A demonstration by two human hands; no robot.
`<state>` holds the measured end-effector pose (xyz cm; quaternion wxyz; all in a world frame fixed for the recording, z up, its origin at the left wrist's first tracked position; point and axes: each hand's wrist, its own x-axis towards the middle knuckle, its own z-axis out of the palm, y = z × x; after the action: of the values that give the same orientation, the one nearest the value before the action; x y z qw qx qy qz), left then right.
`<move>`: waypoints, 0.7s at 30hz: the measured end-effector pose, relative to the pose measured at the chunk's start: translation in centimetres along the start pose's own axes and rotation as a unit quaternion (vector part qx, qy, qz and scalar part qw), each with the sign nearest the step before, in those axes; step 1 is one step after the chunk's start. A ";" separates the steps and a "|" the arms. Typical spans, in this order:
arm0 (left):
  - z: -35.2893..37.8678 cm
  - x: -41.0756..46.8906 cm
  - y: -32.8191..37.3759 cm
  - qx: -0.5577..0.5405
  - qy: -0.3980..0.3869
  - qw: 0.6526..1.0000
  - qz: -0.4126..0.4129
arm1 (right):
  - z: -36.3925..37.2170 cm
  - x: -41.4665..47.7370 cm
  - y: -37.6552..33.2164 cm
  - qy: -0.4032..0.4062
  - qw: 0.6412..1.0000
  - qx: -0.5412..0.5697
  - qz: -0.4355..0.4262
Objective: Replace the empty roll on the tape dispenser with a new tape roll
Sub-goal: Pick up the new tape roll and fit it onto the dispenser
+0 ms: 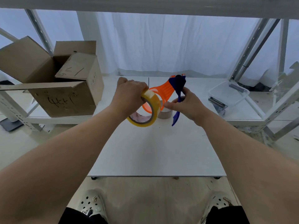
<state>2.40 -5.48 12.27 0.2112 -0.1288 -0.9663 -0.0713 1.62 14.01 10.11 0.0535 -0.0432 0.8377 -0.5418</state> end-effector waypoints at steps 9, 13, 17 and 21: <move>1.2 0.8 0.4 -0.134 -0.200 0.964 -0.115 | -0.5 0.3 0.3 0.066 0.992 0.057 0.086; 1.1 0.3 0.1 -0.286 -0.180 0.929 -0.153 | -0.6 0.4 0.5 0.106 0.983 0.102 0.110; 0.2 0.3 0.8 -0.433 -0.119 0.873 -0.189 | -0.5 0.3 0.3 0.100 0.980 0.127 0.115; -0.1 0.8 1.3 -0.497 -0.080 0.838 -0.210 | 0.0 0.4 -0.2 0.081 0.976 0.159 0.122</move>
<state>2.15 -4.05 12.81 0.0212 -0.0156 -0.8187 -0.5737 1.22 13.87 10.32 0.0575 0.1124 0.7412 -0.6593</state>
